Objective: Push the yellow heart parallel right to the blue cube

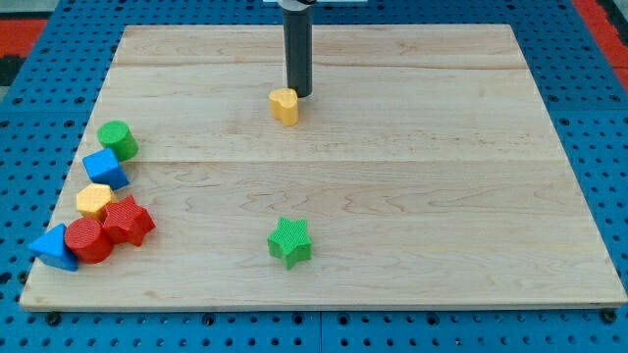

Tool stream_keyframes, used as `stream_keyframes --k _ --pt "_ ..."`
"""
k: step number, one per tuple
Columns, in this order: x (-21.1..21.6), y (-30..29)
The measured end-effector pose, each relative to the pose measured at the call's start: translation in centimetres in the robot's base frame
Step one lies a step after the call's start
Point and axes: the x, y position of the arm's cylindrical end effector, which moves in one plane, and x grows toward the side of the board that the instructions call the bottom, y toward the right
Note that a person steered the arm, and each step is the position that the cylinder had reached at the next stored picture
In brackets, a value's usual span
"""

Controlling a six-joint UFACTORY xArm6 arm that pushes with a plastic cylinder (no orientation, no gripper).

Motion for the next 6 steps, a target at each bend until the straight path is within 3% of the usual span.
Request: stream_keyframes --k 2,4,6 --pt "3.2 -4.6" --pt "2.7 0.3" --pt "7.8 -7.1"
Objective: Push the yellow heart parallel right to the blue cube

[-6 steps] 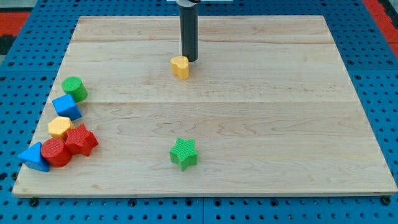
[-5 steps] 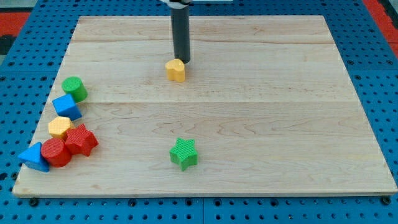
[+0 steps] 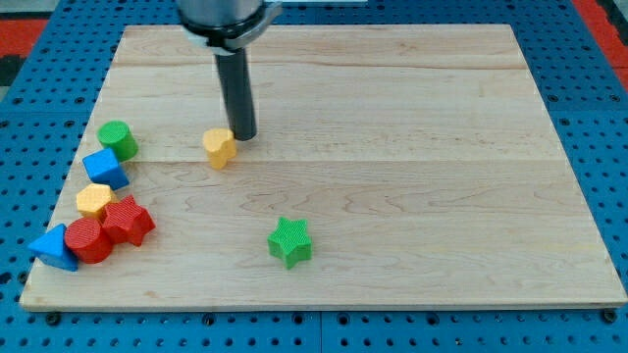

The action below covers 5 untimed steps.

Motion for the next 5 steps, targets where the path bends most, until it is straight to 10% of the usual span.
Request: stream_keyframes --k 5 --pt "3.5 -9.0"
